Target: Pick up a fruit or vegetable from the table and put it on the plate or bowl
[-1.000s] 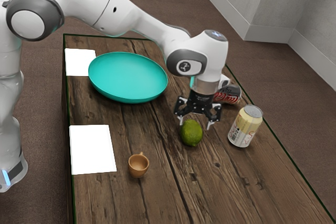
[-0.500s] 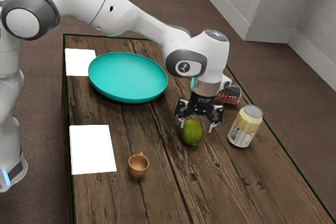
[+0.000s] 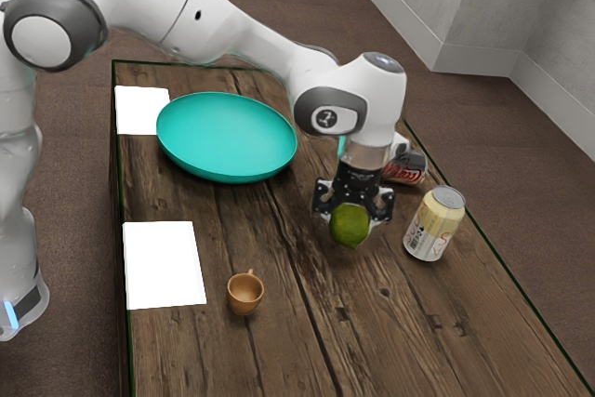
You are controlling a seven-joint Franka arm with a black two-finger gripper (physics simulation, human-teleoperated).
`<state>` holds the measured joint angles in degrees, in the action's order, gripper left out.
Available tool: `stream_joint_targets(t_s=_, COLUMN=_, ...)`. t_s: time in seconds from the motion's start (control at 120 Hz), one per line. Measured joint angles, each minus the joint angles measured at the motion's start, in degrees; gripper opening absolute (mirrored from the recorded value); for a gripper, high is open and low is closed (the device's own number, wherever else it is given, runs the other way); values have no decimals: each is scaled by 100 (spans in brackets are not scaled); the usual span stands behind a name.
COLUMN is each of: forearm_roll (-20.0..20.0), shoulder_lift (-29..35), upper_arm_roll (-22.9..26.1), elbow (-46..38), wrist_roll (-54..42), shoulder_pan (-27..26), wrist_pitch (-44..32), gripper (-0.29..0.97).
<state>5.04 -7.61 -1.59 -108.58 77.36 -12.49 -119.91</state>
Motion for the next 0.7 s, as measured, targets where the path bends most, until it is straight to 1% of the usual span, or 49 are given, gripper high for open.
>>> stream_joint_targets(t_s=0.117, forearm_roll=-33, shoulder_lift=416, upper_arm_roll=-74, elbow=152, wrist_roll=11, shoulder_pan=3, wrist_pitch=244, gripper=32)
stream_joint_targets(t_s=0.183, forearm_roll=-46, shoulder_lift=530, upper_arm_roll=-373, elbow=446, wrist_roll=2, shoulder_pan=-148, wrist_pitch=465, gripper=33)
stream_joint_targets(t_s=0.267, forearm_roll=-106, shoulder_lift=556, upper_arm_roll=-931, elbow=887, wrist_roll=-25, shoulder_pan=-376, wrist_pitch=847, gripper=33)
stream_joint_targets(t_s=0.342, forearm_roll=-144, shoulder_lift=554, upper_arm_roll=-1638, elbow=1098, wrist_roll=-87, shoulder_pan=-629, wrist_pitch=1111, gripper=33)
stream_joint_targets(t_s=0.375, forearm_roll=-157, shoulder_lift=560, upper_arm_roll=-1907, elbow=1146, wrist_roll=-121, shoulder_pan=-640, wrist_pitch=1207, gripper=33)
stream_joint_targets(t_s=0.442, forearm_roll=-175, shoulder_lift=578, upper_arm_roll=-2267, elbow=1175, wrist_roll=-189, shoulder_pan=-422, wrist_pitch=1358, gripper=33)
stream_joint_targets(t_s=0.517, forearm_roll=-209, shoulder_lift=639, upper_arm_roll=-2470, elbow=1151, wrist_roll=-256, shoulder_pan=28, wrist_pitch=1492, gripper=33)
stream_joint_targets(t_s=0.567, forearm_roll=-253, shoulder_lift=771, upper_arm_roll=-2578, elbow=993, wrist_roll=-296, shoulder_pan=307, wrist_pitch=1558, gripper=33)
stream_joint_targets(t_s=0.667, forearm_roll=-345, shoulder_lift=1068, upper_arm_roll=-2508, elbow=569, wrist_roll=-365, shoulder_pan=1048, wrist_pitch=1623, gripper=33)
stream_joint_targets(t_s=0.7, forearm_roll=-404, shoulder_lift=1179, upper_arm_roll=-2409, elbow=423, wrist_roll=-383, shoulder_pan=1170, wrist_pitch=1628, gripper=33)
